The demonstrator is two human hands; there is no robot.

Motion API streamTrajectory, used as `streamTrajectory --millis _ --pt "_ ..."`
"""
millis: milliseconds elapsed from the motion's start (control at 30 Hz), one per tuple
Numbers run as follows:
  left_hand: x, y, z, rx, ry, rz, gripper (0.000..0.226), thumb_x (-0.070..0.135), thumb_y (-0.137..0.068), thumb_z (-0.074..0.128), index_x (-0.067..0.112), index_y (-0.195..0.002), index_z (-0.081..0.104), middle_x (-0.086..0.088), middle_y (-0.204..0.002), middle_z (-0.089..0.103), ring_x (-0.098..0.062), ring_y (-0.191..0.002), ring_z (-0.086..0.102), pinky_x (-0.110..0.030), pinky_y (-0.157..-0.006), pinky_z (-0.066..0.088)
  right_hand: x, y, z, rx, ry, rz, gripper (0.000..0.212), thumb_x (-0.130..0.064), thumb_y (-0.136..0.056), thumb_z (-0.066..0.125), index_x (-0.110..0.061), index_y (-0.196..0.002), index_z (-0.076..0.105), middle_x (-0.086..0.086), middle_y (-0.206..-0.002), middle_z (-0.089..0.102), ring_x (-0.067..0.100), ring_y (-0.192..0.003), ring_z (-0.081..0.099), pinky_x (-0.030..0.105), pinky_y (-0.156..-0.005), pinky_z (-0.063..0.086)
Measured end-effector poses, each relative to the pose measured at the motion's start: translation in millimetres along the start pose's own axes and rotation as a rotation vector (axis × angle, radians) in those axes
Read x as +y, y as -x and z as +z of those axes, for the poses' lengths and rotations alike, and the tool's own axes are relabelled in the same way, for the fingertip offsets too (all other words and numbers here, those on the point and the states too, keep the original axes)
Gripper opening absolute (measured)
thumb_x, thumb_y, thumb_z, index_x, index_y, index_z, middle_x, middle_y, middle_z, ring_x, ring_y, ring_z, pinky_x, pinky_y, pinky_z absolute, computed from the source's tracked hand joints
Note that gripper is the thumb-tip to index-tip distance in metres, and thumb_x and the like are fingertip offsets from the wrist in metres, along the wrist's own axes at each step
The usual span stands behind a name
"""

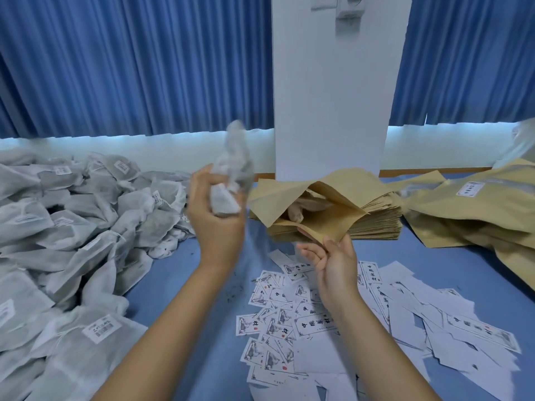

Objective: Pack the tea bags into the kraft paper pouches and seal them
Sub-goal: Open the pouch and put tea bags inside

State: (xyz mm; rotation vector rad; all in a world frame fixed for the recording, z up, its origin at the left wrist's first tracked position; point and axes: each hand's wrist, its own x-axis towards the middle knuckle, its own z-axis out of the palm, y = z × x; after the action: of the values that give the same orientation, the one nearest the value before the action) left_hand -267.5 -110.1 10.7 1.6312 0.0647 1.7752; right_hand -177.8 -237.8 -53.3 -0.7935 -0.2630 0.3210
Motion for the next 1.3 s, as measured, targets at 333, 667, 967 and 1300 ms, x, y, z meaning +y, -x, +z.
streamTrajectory --millis 333,667,967,1300 --pt "10.4 16.7 66.7 -1.069 -0.826 0.082 0.012 0.016 -0.080 0.063 0.012 -0.089 0.057 -0.004 -0.086 0.049 -0.026 -0.078 0.055 -0.032 -0.059 0.038 7.8 12.6 10.7 0.018 0.166 0.021 0.033 0.012 -0.093 0.034 -0.009 -0.096 0.059 -0.001 -0.058 0.066 0.009 -0.051 0.063 0.022 -0.048 0.052" --pt "-24.2 -2.1 87.8 -1.138 -1.215 -0.217 0.032 0.013 -0.098 0.044 0.010 -0.128 0.052 -0.012 -0.130 0.053 -0.026 -0.115 0.053 -0.033 -0.094 0.045 16.4 23.6 19.2 -0.105 0.123 0.102 0.035 0.008 -0.097 0.033 -0.011 -0.123 0.047 0.011 -0.070 0.068 0.020 -0.042 0.060 0.023 -0.039 0.047" --pt "52.3 28.1 68.0 -1.223 -0.871 -0.177 0.051 0.048 -0.093 0.049 0.018 -0.135 0.041 -0.013 -0.126 0.045 -0.034 -0.117 0.043 -0.040 -0.090 0.040 20.7 19.3 13.1 0.019 0.334 -0.008 0.018 -0.005 -0.101 0.039 -0.014 -0.095 0.054 -0.002 -0.069 0.059 0.001 -0.062 0.057 0.019 -0.056 0.047" --pt "-15.8 25.5 78.1 -1.005 -1.074 -0.394 0.032 0.010 -0.100 0.038 0.006 -0.130 0.049 -0.016 -0.130 0.051 -0.031 -0.119 0.051 -0.037 -0.097 0.045 17.3 22.2 13.5 -0.118 0.355 0.183 0.040 0.007 -0.096 0.029 -0.016 -0.121 0.052 0.002 -0.059 0.057 0.008 -0.040 0.051 0.020 -0.042 0.046"
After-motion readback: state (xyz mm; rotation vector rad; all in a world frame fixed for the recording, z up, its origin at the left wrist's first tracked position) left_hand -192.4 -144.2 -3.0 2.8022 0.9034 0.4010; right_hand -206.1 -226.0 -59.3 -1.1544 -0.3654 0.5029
